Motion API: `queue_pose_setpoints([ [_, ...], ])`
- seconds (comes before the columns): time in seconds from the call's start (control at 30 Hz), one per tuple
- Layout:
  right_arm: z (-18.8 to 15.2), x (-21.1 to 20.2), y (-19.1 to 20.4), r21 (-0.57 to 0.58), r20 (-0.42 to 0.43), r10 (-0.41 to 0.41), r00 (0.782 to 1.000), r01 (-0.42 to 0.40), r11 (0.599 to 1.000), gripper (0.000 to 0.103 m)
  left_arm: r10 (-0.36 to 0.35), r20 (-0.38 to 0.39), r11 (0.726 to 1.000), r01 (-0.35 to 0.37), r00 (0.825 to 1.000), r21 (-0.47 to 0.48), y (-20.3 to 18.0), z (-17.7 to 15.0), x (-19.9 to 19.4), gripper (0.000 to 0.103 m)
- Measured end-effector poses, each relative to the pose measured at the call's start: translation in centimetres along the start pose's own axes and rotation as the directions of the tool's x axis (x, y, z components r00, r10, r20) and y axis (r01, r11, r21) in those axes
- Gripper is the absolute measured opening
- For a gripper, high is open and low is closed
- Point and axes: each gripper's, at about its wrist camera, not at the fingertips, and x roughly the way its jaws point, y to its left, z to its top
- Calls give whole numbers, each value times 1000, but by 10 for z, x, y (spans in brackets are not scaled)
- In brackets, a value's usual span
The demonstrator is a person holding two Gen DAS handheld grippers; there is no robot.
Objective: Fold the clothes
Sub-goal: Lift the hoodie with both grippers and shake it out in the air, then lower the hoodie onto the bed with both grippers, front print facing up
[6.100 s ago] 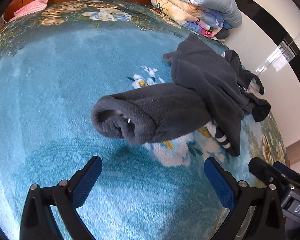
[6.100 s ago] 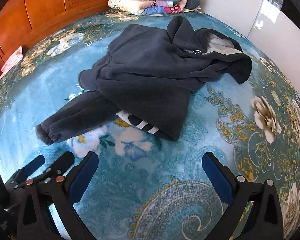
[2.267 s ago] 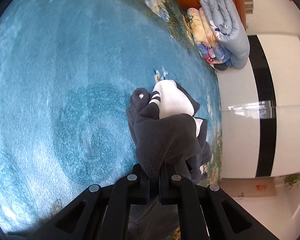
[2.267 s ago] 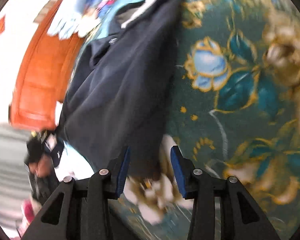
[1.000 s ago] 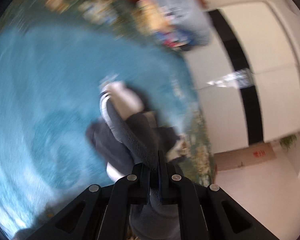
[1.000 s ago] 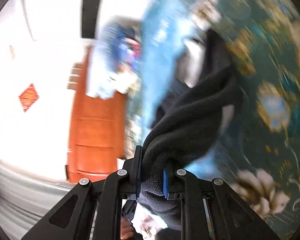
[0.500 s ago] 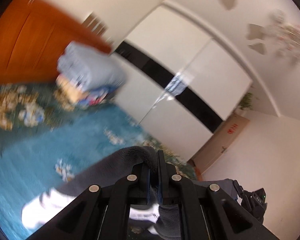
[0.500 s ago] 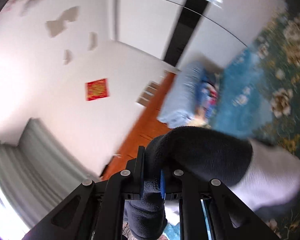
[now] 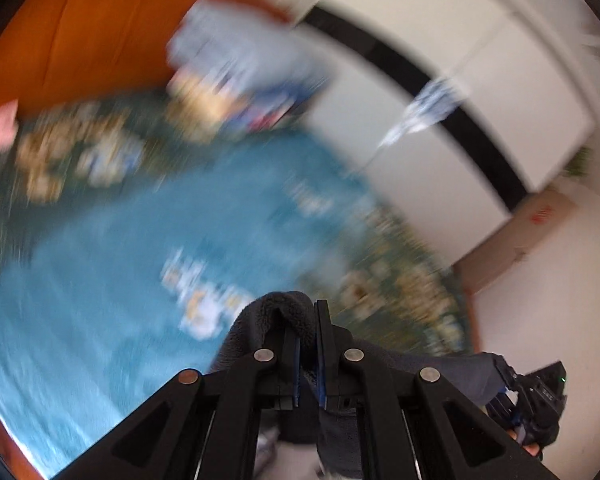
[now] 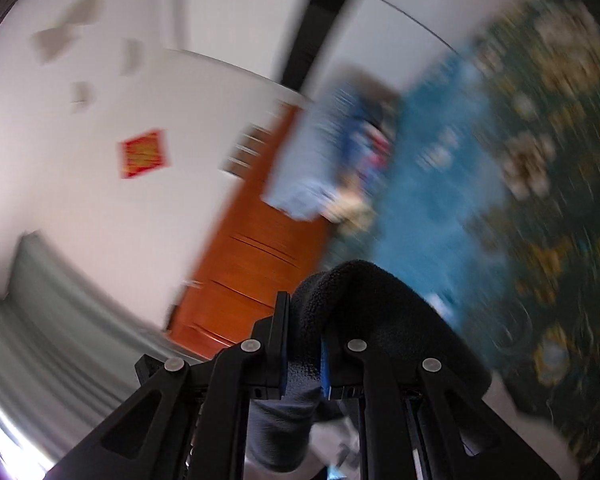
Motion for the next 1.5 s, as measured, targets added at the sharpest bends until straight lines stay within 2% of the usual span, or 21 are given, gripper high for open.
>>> queue_pose_setpoints([
  [0.13,3,58,-63,74,-104,-153,983,161,984,12,95,-153,990,-109,984,-85,44,-16,78,6],
  [0.23,11,82,-101,128,-141,-199,970,218,968,12,88,-205,983,-118,975,-140,57,-26,106,6],
  [0.5,47,132,-158,230,-163,-287,944,319,919,15,119,-323,969,-180,939,-167,66,13,186,10],
  [0.57,50,144,-172,242,-175,-319,932,354,903,15,128,-343,968,-192,931,-159,68,14,198,17],
  [0.6,51,148,-178,247,-181,-332,926,369,896,15,130,-357,968,-196,925,-156,71,13,202,26],
  [0.67,52,153,-185,243,-191,-360,913,400,884,16,93,-370,970,-168,924,-175,76,14,203,40],
  [0.7,52,155,-187,239,-195,-372,907,412,879,21,70,-374,971,-149,925,-187,78,14,203,50],
  [0.73,53,155,-187,236,-192,-372,908,410,881,30,56,-368,972,-135,928,-192,80,16,199,55],
  [0.77,54,154,-185,233,-185,-367,912,403,885,37,48,-356,974,-124,933,-192,83,20,192,57],
  [0.8,55,153,-183,229,-179,-357,917,392,891,53,41,-344,975,-113,938,-191,85,23,185,58],
  [0.83,56,151,-179,224,-175,-345,922,378,898,59,50,-340,977,-116,939,-176,88,24,178,59],
  [0.93,57,136,-158,190,-147,-303,941,328,925,59,114,-340,983,-157,933,-101,102,20,156,64],
  [0.97,54,127,-150,170,-134,-289,948,309,936,59,135,-359,981,-175,924,-82,110,12,151,64],
  [1.03,43,109,-135,132,-117,-264,957,279,951,60,176,-422,974,-218,889,-54,132,-13,147,64],
  [1.13,17,84,-125,101,-127,-262,957,276,956,61,219,-506,962,-273,834,-33,166,-51,141,64],
  [1.23,-5,63,-127,93,-135,-284,949,297,950,61,172,-566,948,-292,806,-127,202,-85,137,64],
  [1.33,-27,46,-132,126,-143,-283,949,301,945,61,76,-596,932,-270,799,-243,224,-106,134,64],
  [1.5,-57,29,-136,175,-162,-265,951,291,941,61,-57,-577,910,-195,815,-365,231,-120,128,60],
])
